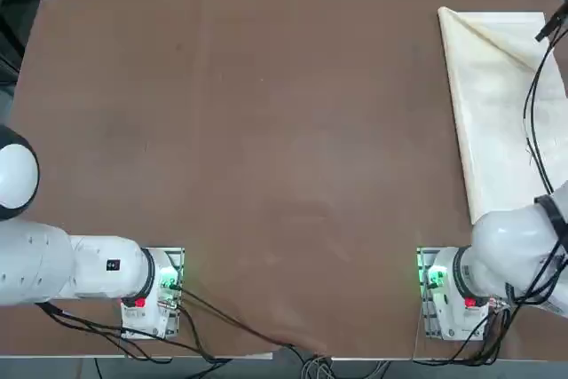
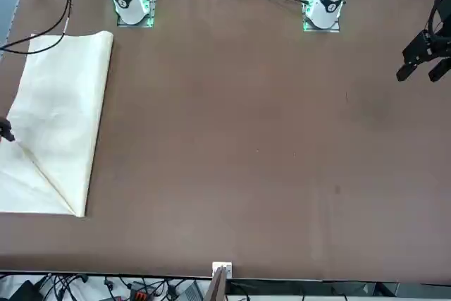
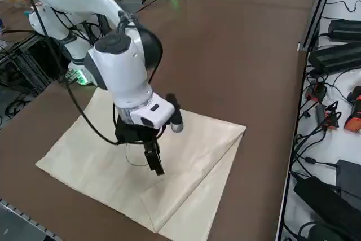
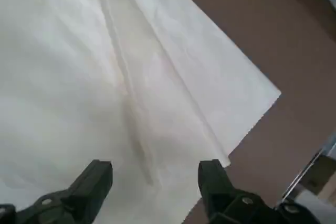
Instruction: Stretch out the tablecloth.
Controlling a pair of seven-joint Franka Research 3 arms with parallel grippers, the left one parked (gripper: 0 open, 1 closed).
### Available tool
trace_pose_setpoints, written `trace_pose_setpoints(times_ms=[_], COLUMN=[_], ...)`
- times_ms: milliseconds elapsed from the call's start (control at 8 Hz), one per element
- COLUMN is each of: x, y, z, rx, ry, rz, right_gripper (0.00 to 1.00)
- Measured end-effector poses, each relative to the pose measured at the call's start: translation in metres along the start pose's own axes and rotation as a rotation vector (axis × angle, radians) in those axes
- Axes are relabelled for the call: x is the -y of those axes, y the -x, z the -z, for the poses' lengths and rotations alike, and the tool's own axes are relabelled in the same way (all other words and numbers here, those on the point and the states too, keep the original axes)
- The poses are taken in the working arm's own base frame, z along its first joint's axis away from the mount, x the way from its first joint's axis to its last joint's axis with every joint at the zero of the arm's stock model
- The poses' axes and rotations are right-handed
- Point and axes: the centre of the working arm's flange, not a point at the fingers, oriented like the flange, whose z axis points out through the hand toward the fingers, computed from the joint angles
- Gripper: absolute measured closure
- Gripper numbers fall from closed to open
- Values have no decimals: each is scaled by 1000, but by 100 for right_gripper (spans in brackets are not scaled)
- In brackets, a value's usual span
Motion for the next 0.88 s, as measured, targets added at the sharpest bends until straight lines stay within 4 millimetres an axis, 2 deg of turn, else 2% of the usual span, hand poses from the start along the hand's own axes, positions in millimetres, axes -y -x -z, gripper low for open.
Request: trace_pose_setpoints(times_ms=[500, 875], x=[3, 0], y=[26, 40], z=[-53, -56], rx=[-154, -176], ry=[-28, -15], rz=[239, 385], right_gripper=[0, 0])
